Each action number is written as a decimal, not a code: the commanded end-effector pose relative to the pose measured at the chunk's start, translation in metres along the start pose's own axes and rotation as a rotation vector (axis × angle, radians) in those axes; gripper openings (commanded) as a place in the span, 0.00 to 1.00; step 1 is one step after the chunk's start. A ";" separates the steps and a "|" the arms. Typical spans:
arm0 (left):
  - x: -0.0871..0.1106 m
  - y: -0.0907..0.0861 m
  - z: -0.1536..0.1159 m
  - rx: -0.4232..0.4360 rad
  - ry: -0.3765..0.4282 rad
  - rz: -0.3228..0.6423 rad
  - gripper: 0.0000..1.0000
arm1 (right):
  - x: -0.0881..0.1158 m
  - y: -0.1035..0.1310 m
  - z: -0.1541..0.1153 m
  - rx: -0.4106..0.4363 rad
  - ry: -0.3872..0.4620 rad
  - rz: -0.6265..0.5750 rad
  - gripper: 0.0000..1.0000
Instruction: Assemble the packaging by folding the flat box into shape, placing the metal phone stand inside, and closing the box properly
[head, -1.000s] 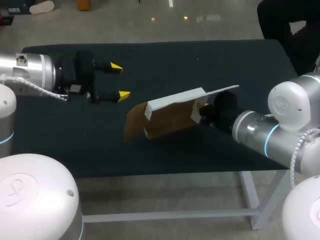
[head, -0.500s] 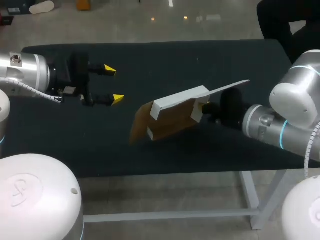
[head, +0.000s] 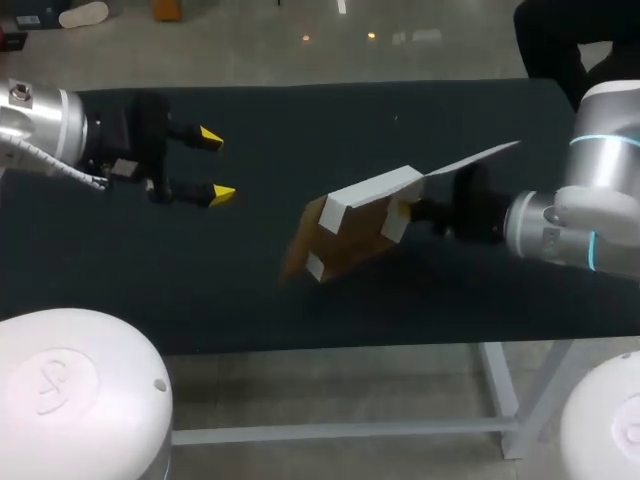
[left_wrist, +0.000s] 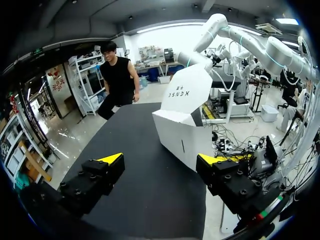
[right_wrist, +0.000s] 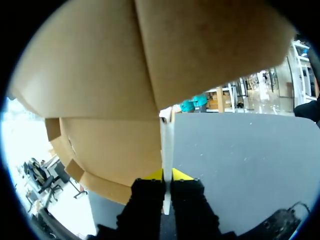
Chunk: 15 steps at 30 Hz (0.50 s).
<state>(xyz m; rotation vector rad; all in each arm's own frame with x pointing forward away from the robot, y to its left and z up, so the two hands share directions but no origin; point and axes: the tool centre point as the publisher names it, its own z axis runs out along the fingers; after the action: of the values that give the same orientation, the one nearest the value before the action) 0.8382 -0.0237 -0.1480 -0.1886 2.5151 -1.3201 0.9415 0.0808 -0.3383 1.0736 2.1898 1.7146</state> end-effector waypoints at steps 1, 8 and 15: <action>0.000 -0.001 0.000 -0.003 0.003 0.000 1.00 | -0.003 0.000 -0.001 0.001 0.100 0.001 0.00; -0.005 -0.003 -0.002 -0.024 -0.004 0.072 1.00 | -0.002 0.006 -0.002 0.070 0.122 0.048 0.00; -0.004 0.005 -0.008 -0.065 -0.009 0.100 1.00 | -0.008 0.007 -0.007 0.262 0.160 0.134 0.00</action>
<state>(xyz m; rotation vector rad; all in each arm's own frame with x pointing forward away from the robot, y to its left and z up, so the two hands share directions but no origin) 0.8431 -0.0162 -0.1500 -0.0822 2.5121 -1.2100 0.9405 0.0728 -0.3416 1.1883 2.3901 1.7546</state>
